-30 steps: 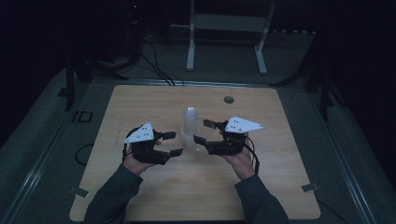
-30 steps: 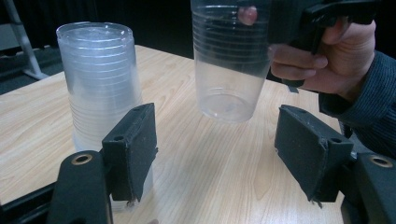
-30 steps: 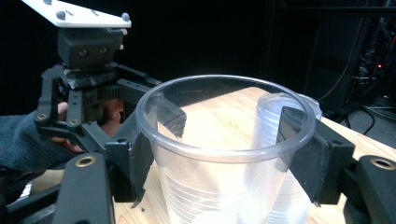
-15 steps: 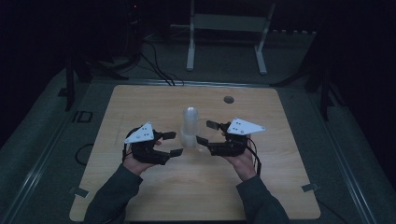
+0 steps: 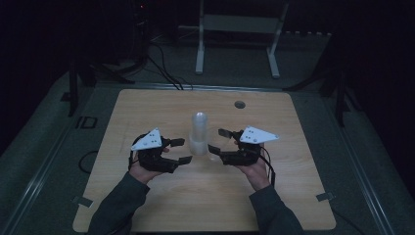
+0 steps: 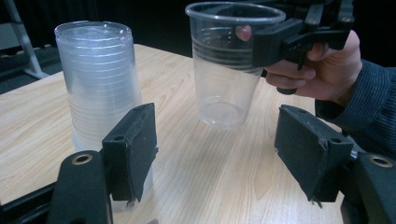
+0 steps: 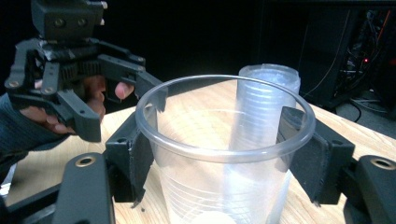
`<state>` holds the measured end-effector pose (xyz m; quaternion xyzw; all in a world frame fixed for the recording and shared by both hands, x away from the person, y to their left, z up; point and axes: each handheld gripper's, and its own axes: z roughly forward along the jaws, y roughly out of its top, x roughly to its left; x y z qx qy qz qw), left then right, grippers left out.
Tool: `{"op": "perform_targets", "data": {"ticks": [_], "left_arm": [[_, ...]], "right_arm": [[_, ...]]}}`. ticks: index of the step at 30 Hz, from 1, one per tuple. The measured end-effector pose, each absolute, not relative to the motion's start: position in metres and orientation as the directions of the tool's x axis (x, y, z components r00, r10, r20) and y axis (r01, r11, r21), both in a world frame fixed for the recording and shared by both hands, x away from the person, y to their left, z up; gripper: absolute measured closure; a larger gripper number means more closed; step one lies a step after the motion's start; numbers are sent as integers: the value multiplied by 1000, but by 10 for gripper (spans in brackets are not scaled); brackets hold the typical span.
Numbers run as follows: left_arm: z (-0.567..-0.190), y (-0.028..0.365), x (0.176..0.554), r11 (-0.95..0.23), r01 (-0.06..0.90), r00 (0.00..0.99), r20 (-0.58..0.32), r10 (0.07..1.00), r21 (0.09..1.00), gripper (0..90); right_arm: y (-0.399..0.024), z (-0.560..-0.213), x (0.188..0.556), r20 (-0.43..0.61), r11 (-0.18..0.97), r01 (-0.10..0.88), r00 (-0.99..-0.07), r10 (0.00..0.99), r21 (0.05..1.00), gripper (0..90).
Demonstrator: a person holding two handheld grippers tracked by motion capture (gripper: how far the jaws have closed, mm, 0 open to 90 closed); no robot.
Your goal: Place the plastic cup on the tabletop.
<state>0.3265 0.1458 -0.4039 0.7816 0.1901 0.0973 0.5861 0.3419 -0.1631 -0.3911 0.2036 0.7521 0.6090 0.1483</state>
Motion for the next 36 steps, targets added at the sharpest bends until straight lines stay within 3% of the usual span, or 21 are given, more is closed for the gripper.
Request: {"op": "perform_targets", "data": {"ticks": [36], "left_arm": [[-407, 144, 328, -244, 192, 908, -77, 412, 951, 300]], "right_arm": [[-167, -430, 351, 64, 179, 181, -853, 518, 967, 298]]}}
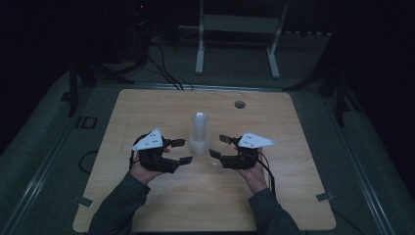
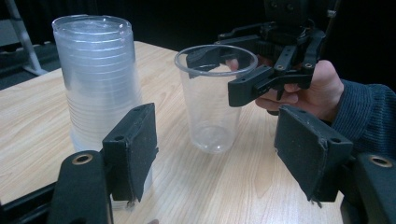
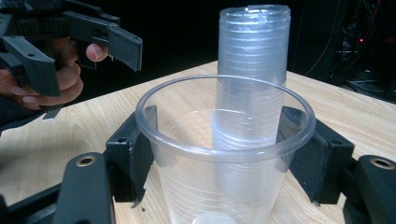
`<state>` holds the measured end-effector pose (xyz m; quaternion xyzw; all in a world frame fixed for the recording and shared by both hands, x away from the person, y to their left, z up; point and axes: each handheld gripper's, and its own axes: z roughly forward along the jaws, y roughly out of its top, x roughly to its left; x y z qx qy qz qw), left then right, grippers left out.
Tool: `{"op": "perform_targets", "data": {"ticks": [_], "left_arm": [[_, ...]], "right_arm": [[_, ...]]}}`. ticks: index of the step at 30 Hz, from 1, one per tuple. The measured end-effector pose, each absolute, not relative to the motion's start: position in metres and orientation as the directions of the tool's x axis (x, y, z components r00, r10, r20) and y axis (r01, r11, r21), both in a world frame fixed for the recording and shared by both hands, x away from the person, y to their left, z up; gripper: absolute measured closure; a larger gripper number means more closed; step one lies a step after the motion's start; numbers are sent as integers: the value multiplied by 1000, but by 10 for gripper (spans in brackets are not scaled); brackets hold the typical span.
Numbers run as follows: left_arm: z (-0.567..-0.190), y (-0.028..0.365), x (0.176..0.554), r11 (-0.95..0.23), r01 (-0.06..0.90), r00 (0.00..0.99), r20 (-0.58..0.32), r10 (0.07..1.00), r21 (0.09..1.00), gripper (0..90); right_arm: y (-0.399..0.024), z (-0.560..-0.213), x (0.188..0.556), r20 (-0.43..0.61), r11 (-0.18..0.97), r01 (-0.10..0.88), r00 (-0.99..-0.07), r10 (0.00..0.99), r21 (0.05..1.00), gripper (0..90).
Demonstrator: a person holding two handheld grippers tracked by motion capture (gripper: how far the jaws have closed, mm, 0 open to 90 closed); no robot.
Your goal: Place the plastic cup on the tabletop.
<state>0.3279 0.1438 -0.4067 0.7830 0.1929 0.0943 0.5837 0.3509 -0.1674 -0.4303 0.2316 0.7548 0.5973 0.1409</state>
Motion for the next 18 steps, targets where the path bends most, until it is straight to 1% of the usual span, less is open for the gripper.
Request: {"op": "perform_targets", "data": {"ticks": [18], "left_arm": [[-407, 145, 328, -242, 191, 907, -77, 413, 951, 300]], "right_arm": [[-162, -442, 354, 63, 193, 190, -850, 524, 963, 298]]}}
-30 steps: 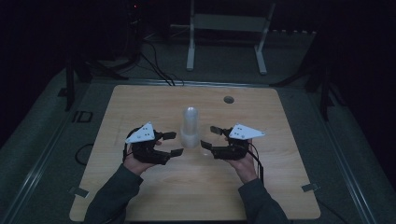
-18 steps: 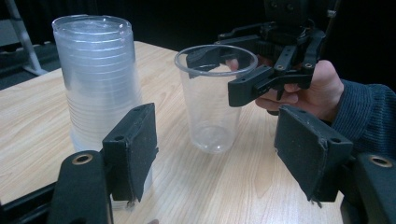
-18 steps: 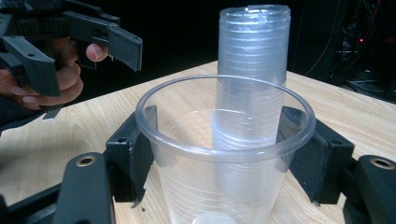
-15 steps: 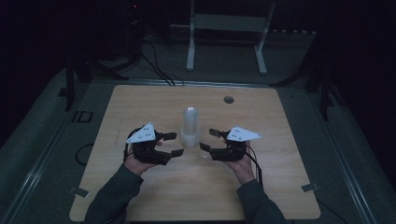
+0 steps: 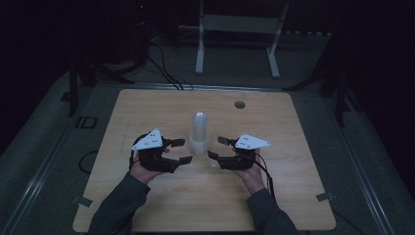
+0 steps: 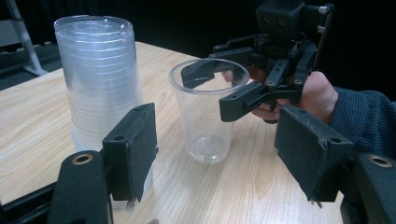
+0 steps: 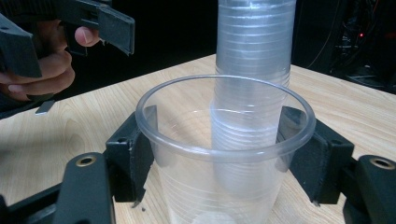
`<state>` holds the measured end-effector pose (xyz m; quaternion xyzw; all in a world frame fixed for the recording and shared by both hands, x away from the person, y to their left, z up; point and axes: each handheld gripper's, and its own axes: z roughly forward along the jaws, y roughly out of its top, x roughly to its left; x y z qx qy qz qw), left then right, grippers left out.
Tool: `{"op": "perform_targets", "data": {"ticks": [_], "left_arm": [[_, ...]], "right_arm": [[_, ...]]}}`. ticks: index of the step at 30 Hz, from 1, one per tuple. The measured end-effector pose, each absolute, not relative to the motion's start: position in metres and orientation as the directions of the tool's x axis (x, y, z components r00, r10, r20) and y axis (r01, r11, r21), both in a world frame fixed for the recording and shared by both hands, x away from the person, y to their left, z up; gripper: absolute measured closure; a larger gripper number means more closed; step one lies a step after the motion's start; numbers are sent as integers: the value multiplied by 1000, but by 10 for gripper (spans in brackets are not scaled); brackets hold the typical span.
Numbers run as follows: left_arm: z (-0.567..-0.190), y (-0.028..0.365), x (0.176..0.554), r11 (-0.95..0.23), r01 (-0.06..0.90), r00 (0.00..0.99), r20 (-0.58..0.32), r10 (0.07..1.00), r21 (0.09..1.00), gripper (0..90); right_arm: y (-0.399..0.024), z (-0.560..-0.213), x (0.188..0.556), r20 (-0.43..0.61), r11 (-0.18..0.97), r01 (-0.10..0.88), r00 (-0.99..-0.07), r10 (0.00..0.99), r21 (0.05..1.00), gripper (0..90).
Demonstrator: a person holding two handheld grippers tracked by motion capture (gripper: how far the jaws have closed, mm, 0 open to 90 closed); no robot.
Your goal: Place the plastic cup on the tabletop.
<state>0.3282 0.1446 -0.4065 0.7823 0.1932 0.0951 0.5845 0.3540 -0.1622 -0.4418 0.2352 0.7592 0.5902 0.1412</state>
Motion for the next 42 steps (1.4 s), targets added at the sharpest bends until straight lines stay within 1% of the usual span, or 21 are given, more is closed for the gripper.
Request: {"op": "perform_targets", "data": {"ticks": [42], "left_arm": [[-405, 145, 328, -237, 187, 908, -76, 412, 953, 300]], "right_arm": [[-156, -463, 364, 64, 227, 229, -823, 564, 947, 293]]}}
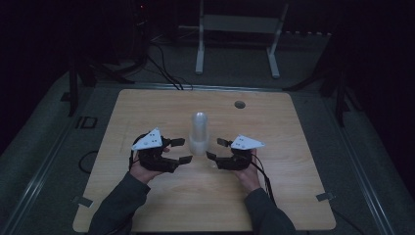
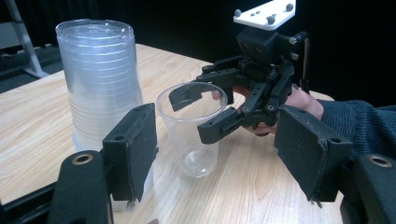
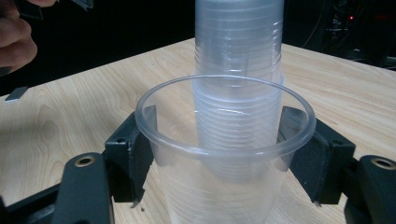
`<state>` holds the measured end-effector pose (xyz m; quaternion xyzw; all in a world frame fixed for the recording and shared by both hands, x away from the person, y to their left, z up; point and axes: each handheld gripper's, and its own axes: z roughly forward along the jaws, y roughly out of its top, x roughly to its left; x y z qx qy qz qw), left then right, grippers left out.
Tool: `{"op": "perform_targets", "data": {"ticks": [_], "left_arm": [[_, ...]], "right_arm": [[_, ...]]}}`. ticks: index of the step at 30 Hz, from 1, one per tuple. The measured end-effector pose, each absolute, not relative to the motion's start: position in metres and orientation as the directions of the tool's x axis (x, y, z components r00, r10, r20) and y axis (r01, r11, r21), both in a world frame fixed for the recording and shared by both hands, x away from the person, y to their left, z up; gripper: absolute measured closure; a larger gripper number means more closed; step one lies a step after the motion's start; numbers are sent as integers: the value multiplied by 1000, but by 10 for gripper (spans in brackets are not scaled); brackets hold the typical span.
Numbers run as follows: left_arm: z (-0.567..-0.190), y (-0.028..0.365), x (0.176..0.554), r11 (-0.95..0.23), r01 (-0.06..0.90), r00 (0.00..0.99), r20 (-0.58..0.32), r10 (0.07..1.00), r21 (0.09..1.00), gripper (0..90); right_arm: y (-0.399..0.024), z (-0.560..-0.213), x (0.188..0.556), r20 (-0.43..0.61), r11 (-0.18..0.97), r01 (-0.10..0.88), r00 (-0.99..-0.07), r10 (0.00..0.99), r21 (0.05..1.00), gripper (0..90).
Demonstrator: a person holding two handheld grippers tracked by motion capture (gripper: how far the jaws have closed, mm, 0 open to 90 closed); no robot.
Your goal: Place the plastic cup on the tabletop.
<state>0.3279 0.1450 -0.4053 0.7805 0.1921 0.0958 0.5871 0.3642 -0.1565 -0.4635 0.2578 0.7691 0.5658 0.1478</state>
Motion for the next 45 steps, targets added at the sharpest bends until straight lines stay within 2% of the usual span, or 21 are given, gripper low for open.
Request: {"op": "perform_targets", "data": {"ticks": [29, 44, 45], "left_arm": [[-406, 145, 328, -238, 189, 908, -77, 412, 953, 300], [-406, 145, 328, -236, 190, 907, -78, 415, 953, 300], [-406, 145, 328, -236, 189, 907, -77, 415, 953, 300]], "right_arm": [[-155, -477, 366, 55, 286, 254, -828, 558, 924, 281], [-157, -481, 356, 31, 339, 255, -836, 548, 906, 238], [-158, -481, 356, 32, 345, 259, -838, 545, 902, 215]]}}
